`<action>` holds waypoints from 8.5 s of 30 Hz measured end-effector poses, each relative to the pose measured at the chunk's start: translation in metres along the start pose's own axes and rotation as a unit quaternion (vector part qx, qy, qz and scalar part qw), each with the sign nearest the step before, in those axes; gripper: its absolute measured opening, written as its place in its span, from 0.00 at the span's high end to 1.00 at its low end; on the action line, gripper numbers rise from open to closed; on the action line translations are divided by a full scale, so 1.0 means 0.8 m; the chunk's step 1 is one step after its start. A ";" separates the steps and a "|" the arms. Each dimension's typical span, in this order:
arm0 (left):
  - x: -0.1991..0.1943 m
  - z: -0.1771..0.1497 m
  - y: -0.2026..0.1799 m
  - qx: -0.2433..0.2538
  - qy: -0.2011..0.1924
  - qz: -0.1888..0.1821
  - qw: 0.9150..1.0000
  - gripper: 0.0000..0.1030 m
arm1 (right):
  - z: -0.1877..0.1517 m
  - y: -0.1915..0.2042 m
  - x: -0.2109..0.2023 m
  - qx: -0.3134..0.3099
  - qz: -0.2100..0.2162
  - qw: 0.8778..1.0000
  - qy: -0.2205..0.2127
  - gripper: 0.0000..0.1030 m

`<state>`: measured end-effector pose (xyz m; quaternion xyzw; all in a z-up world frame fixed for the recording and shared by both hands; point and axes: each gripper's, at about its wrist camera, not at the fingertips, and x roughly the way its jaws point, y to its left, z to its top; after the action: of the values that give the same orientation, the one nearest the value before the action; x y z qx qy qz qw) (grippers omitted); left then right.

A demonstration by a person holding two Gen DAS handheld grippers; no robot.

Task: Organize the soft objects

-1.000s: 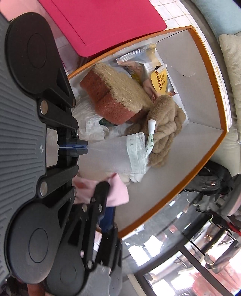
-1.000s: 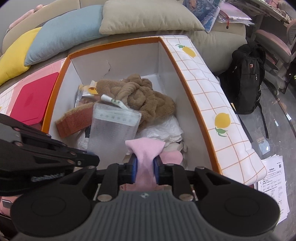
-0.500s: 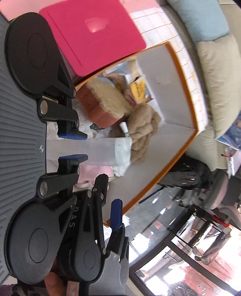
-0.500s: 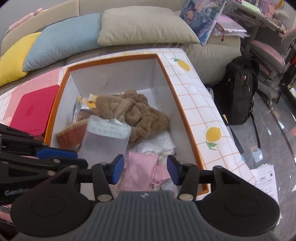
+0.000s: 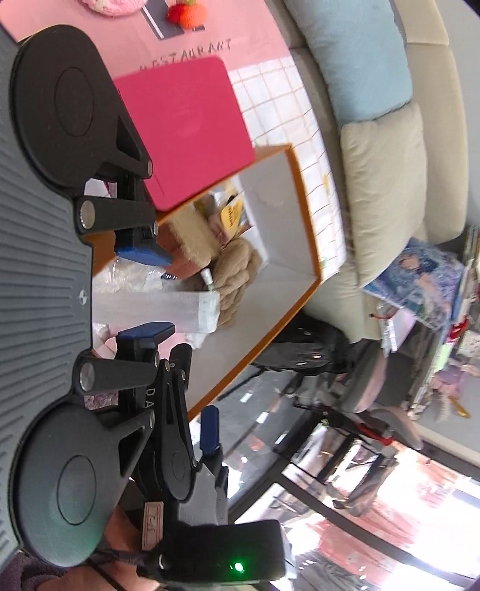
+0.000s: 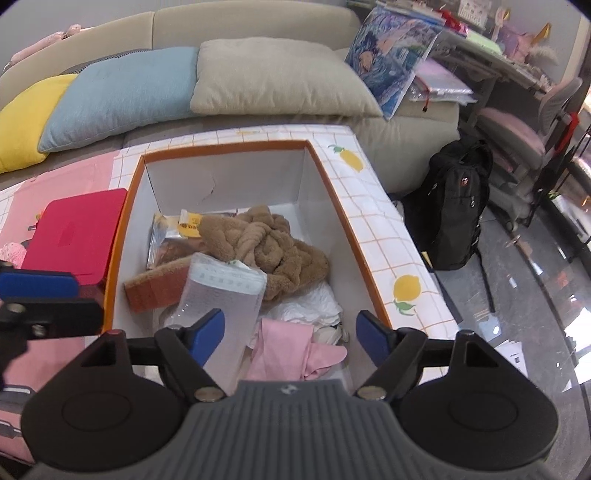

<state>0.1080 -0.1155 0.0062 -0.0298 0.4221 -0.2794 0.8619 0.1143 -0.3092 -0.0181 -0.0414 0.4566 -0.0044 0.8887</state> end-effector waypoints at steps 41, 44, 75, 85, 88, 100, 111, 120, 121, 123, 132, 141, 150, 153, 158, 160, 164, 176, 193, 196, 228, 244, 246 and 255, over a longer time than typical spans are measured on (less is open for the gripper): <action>-0.132 -0.138 0.234 -0.038 -0.060 0.250 0.966 0.31 | 0.040 0.306 -0.001 -0.181 0.204 0.959 -0.073 0.10; -0.120 -0.136 0.252 -0.021 -0.046 0.252 0.966 0.27 | 0.048 0.326 0.018 -0.196 0.203 0.957 -0.061 0.10; -0.019 -0.107 0.399 -0.242 0.005 0.234 0.942 0.16 | 0.120 0.463 0.175 -0.202 0.159 0.966 0.007 0.31; 0.004 -0.080 0.394 -0.249 0.076 0.258 0.931 0.42 | 0.124 0.479 0.212 -0.200 0.145 0.969 0.024 0.37; 0.013 -0.074 0.383 -0.220 0.086 0.280 0.931 0.44 | 0.125 0.481 0.221 -0.200 0.143 0.969 0.029 0.41; 0.008 -0.075 0.372 -0.202 0.063 0.290 0.933 0.63 | 0.120 0.469 0.192 -0.212 0.162 0.964 0.011 0.53; -0.046 -0.083 0.340 -0.210 0.008 0.299 0.931 0.74 | 0.085 0.428 0.105 -0.250 0.163 0.953 -0.057 0.53; -0.114 -0.076 0.286 -0.190 -0.056 0.314 0.928 0.74 | 0.072 0.391 0.040 -0.244 0.189 0.947 -0.085 0.53; -0.121 -0.075 0.280 -0.191 -0.063 0.314 0.928 0.74 | 0.071 0.385 0.033 -0.242 0.194 0.947 -0.087 0.53; -0.134 -0.074 0.269 -0.192 -0.074 0.310 0.928 0.74 | 0.067 0.372 0.018 -0.237 0.203 0.946 -0.092 0.53; -0.164 -0.063 0.207 -0.163 -0.114 0.285 0.938 0.74 | 0.046 0.300 -0.028 -0.208 0.199 0.952 -0.105 0.53; -0.158 -0.034 0.146 -0.128 -0.129 0.225 0.957 0.74 | 0.034 0.203 -0.049 -0.158 0.159 0.969 -0.105 0.53; -0.124 -0.009 0.087 -0.095 -0.122 0.155 0.976 0.74 | 0.034 0.112 -0.062 -0.094 0.132 0.982 -0.100 0.53; -0.113 0.002 0.072 -0.085 -0.118 0.136 0.980 0.74 | 0.035 0.079 -0.066 -0.070 0.125 0.985 -0.099 0.53; -0.091 0.026 0.050 -0.065 -0.113 0.107 0.986 0.74 | 0.034 0.031 -0.065 -0.046 0.102 0.989 -0.098 0.53; -0.081 0.036 0.041 -0.058 -0.111 0.092 0.988 0.74 | 0.031 0.013 -0.062 -0.037 0.096 0.990 -0.093 0.53; -0.052 0.053 0.023 -0.040 -0.100 0.071 0.992 0.74 | 0.030 -0.017 -0.051 -0.025 0.087 0.992 -0.082 0.53; 0.053 0.069 -0.015 0.016 -0.025 0.068 0.997 0.74 | 0.029 -0.052 0.011 -0.034 0.081 0.995 -0.035 0.53; 0.140 0.113 0.015 0.072 0.017 0.192 0.979 0.73 | 0.118 -0.012 0.138 -0.127 0.099 0.986 -0.034 0.53; 0.149 0.109 0.019 0.073 0.031 0.208 0.975 0.73 | 0.120 -0.004 0.153 -0.137 0.093 0.986 -0.029 0.52; -0.048 0.092 -0.020 0.112 -0.133 0.148 0.974 0.45 | 0.101 0.019 -0.034 -0.079 0.097 0.982 -0.141 0.18; -0.155 0.016 0.006 0.080 -0.164 0.184 0.966 0.38 | 0.035 0.085 -0.128 -0.043 0.076 0.982 -0.166 0.09; -0.159 0.005 0.014 0.062 -0.161 0.194 0.966 0.38 | 0.020 0.092 -0.135 -0.035 0.070 0.983 -0.166 0.09; -0.150 -0.056 0.034 0.014 -0.134 0.250 0.959 0.24 | -0.028 0.121 -0.132 -0.030 0.043 0.989 -0.139 0.09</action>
<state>0.0285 -0.0238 0.0548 0.0518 0.2930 -0.0543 0.9532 0.0318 -0.2096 0.0468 -0.0479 0.3303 0.0535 0.9412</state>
